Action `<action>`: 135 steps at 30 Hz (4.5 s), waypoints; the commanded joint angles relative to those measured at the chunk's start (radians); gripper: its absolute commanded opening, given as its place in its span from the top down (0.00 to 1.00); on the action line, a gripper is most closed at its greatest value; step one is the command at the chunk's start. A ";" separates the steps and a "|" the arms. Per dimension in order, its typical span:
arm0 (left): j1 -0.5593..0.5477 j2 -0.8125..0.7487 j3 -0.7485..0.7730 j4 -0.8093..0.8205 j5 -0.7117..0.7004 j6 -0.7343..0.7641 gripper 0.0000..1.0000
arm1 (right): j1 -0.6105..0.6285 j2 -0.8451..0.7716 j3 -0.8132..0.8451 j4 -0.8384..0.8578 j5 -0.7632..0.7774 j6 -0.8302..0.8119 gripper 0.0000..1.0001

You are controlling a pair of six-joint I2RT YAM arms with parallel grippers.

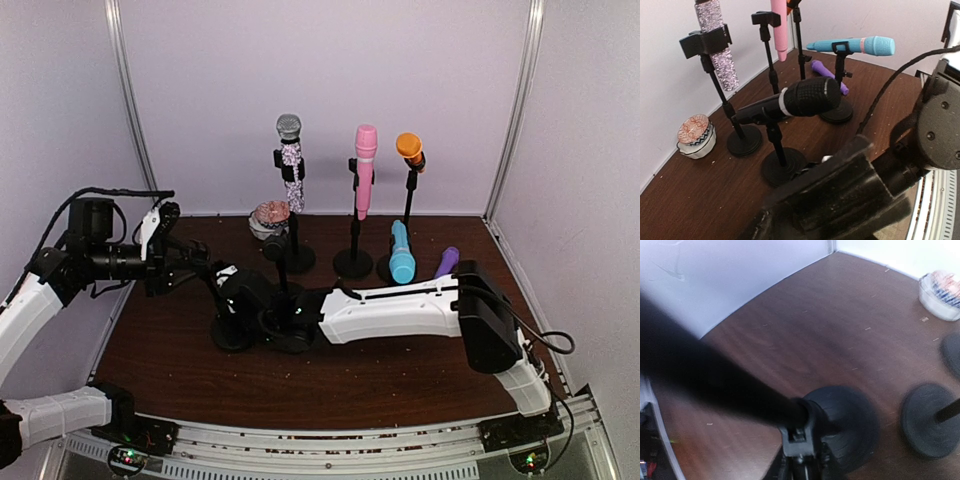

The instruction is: Remove the microphone from the stand

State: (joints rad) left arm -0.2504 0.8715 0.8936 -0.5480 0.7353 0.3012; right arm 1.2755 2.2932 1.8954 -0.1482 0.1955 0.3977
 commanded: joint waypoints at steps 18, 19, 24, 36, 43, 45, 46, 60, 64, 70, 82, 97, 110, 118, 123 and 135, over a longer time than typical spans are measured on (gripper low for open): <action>0.009 -0.011 0.043 -0.133 0.029 0.058 0.25 | 0.039 -0.485 -0.606 0.428 0.105 -0.090 0.30; 0.010 -0.021 0.036 -0.133 0.026 0.058 0.24 | 0.028 -0.503 -0.629 0.435 0.097 -0.072 0.31; 0.009 -0.018 0.018 -0.130 0.029 0.064 0.24 | 0.014 -0.551 -0.668 0.437 0.076 -0.031 0.34; -0.045 0.182 0.006 0.062 -0.084 0.035 0.18 | 0.030 -0.763 -0.712 0.359 0.171 -0.064 0.34; -0.049 0.249 -0.045 0.151 -0.093 0.052 0.22 | 0.036 -0.837 -0.706 0.322 0.213 -0.083 0.39; -0.050 0.270 -0.057 0.174 -0.095 0.053 0.24 | 0.036 -0.848 -0.703 0.314 0.227 -0.086 0.40; -0.050 0.280 -0.061 0.184 -0.096 0.052 0.24 | 0.037 -0.851 -0.702 0.311 0.230 -0.087 0.41; -0.050 0.439 0.031 0.069 0.095 0.157 0.73 | 0.036 -0.862 -0.668 0.233 0.319 -0.127 0.63; -0.047 0.450 0.044 0.043 0.090 0.198 0.96 | 0.031 -0.858 -0.662 0.223 0.330 -0.141 0.65; 0.003 0.450 0.084 0.029 0.036 0.259 1.00 | 0.018 -0.859 -0.666 0.215 0.340 -0.147 0.66; 0.273 0.728 0.454 -0.012 -0.037 0.455 1.00 | -0.001 -0.844 -0.675 0.217 0.352 -0.146 0.66; 0.375 0.840 0.496 0.090 -0.174 0.356 0.45 | -0.016 -0.752 -0.569 0.137 0.369 -0.140 0.33; 0.376 0.555 0.316 -0.007 -0.230 0.254 0.02 | -0.021 -0.426 -0.154 -0.095 0.437 -0.200 0.01; 0.378 0.378 0.307 -0.135 -0.218 0.176 0.02 | -0.047 -0.220 0.053 -0.257 0.534 -0.189 0.14; 0.375 0.324 0.272 -0.170 -0.089 0.160 0.02 | -0.069 -0.222 0.042 -0.265 0.545 -0.168 0.26; 0.040 0.378 0.133 0.030 -0.047 -0.035 0.03 | -0.105 -0.399 -0.220 -0.073 0.377 -0.178 0.57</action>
State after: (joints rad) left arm -0.0948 1.2118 1.0573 -0.6643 0.6716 0.3664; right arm 1.1835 1.9526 1.7042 -0.2771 0.6113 0.2089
